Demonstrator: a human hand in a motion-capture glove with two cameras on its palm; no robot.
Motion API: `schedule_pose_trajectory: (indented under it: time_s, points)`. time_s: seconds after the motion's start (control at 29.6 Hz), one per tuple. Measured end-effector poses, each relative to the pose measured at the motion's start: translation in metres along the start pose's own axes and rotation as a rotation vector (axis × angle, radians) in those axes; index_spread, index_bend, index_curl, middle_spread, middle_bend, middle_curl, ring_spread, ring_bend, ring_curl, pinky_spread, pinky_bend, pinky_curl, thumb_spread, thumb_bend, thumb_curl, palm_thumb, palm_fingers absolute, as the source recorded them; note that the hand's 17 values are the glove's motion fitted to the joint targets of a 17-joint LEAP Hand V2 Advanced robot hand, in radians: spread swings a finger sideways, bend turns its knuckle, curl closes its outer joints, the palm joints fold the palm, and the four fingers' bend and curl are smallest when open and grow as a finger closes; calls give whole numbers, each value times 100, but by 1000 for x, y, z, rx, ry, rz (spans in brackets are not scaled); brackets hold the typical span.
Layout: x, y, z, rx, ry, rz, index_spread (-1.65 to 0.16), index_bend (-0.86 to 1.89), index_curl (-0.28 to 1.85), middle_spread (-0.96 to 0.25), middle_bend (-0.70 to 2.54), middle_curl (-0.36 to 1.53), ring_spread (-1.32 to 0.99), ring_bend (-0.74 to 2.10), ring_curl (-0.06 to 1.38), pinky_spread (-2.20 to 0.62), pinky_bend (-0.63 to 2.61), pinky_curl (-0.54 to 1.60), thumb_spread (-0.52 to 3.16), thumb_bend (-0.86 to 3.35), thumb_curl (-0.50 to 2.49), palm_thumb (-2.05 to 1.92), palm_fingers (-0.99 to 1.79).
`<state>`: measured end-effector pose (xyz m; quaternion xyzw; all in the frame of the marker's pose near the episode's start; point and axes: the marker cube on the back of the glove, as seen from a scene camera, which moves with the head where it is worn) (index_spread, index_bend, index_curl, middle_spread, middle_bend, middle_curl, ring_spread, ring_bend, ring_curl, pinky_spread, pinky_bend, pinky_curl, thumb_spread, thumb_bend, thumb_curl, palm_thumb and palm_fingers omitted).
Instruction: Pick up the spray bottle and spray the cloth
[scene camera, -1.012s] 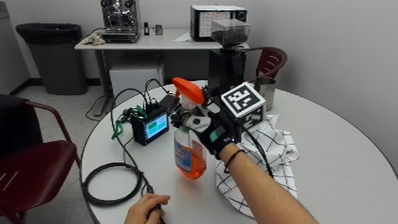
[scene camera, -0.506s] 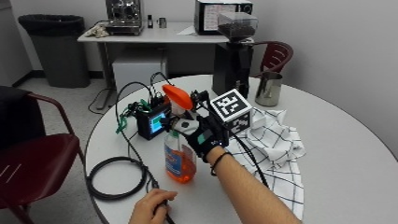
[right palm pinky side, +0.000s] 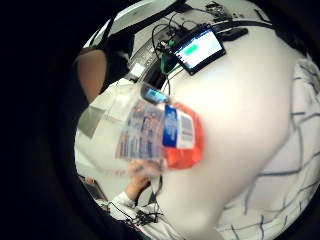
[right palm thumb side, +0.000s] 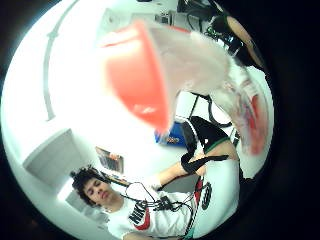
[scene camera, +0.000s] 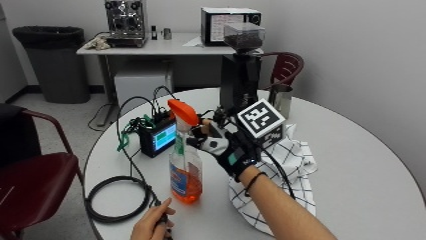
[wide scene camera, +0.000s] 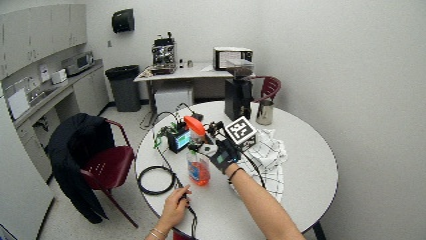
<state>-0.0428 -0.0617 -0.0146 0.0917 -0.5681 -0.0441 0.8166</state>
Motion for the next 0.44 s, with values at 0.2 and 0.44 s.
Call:
schedule_pose_trajectory:
  time_s: [0.2, 0.44]
  points:
    - [12, 42, -65, 79, 99, 15, -30, 6, 27, -10, 40, 43, -9, 42, 37, 13, 27, 30, 93, -3, 50, 86, 77]
    - [51, 98, -135, 178, 352, 133, -29, 10, 25, -10, 41, 43, -8, 44, 37, 14, 22, 30, 95, -3, 47, 83, 84]
